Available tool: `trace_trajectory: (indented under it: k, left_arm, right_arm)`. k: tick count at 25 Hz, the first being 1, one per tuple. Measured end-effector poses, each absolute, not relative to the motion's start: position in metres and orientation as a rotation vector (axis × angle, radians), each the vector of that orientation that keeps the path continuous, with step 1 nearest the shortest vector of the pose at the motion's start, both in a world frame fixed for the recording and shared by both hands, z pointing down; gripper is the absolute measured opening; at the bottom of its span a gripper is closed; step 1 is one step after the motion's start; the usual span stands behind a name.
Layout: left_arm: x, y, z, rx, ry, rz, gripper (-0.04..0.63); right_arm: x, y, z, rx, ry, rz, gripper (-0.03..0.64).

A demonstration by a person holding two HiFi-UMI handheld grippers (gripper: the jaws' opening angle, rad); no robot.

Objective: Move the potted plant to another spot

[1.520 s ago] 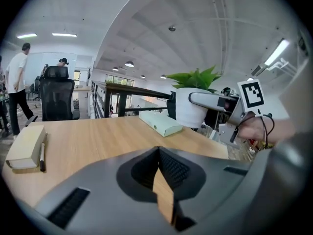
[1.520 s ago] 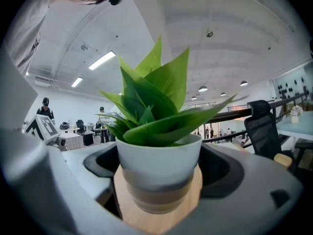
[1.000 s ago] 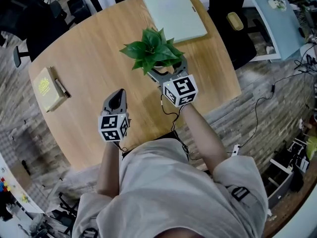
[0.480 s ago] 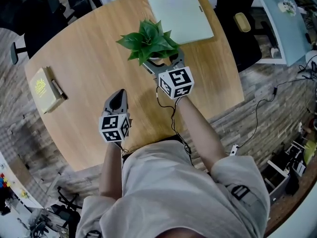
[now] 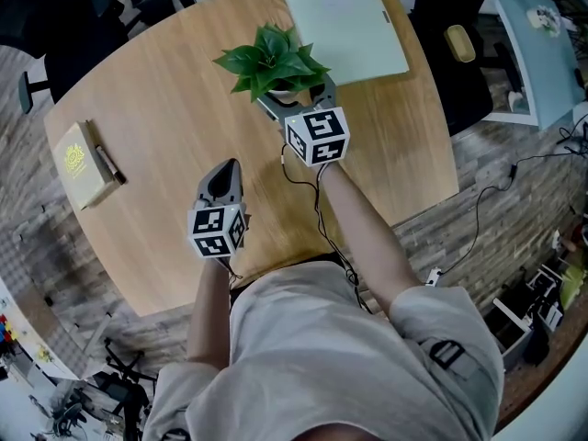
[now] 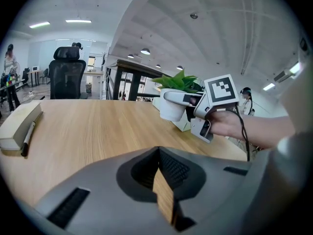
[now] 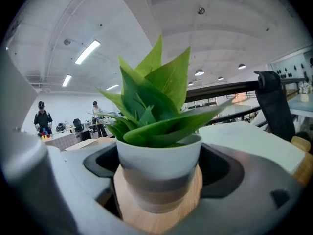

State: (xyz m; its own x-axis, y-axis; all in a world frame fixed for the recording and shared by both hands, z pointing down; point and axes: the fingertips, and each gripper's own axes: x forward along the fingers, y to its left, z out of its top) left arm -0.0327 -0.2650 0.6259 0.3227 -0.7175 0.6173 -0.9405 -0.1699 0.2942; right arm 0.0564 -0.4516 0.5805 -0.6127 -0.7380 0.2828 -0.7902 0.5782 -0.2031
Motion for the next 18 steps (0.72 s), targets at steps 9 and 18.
trace_trajectory:
  k: [9, 18]
  left_arm:
    - [-0.041, -0.267, 0.631, 1.928, -1.469, 0.455, 0.012]
    - [-0.04, -0.272, 0.632, 1.931, -1.463, 0.467, 0.012]
  right_arm:
    - [0.044, -0.466, 0.612, 1.289, -2.573, 0.512, 0.499]
    - [0.035, -0.475, 0.635, 1.278, -2.528, 0.524, 0.5]
